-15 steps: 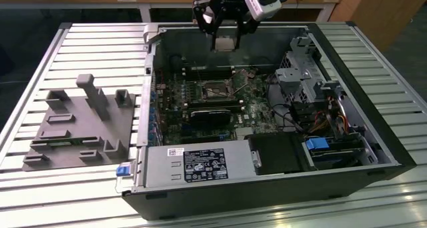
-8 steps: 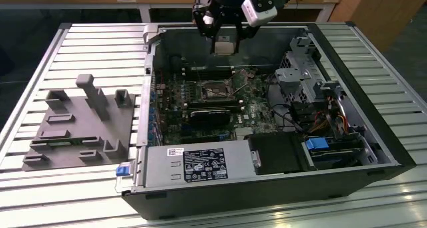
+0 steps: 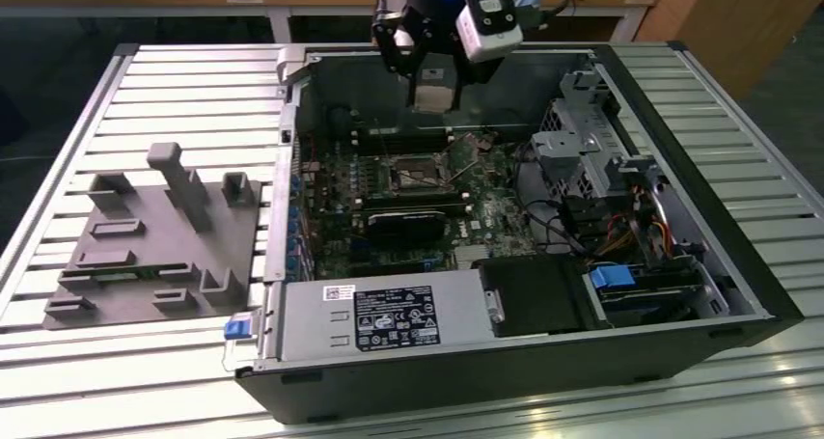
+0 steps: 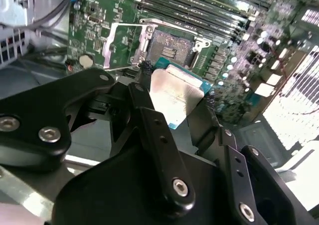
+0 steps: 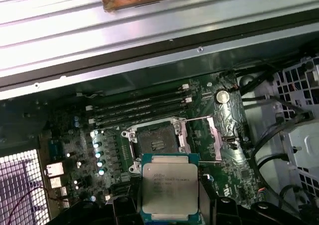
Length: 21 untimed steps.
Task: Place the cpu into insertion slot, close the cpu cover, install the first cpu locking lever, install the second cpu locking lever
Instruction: 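Place the cpu into insertion slot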
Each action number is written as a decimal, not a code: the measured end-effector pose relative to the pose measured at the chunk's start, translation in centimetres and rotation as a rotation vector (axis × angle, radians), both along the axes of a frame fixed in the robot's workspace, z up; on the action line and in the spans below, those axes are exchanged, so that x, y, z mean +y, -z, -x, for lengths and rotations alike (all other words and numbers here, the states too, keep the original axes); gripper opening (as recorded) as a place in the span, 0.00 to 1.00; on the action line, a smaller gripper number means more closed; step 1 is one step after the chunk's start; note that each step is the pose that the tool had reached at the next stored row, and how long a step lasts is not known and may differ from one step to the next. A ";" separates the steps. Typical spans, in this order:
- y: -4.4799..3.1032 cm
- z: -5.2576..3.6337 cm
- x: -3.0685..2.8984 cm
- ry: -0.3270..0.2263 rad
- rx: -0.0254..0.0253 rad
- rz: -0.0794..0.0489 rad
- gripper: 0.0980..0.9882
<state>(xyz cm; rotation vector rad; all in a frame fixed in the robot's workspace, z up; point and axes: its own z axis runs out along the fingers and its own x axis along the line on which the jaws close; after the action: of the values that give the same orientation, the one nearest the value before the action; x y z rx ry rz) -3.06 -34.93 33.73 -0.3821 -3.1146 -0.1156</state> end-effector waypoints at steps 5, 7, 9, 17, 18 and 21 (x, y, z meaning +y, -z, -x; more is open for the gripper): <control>0.39 0.00 0.00 0.090 0.0000 0.000 0.49; 0.55 0.00 0.00 0.128 0.0000 0.000 0.49; 0.70 0.00 0.00 0.164 0.0000 0.000 0.49; 1.24 0.00 0.00 0.310 0.0000 0.000 0.49; 1.31 0.00 0.00 0.328 0.0000 0.000 0.49; 1.49 0.00 0.00 0.382 0.0000 0.000 0.49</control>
<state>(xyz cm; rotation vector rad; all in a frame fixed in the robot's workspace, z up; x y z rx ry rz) -3.06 -34.93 32.24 -0.9700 -2.9990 -0.1144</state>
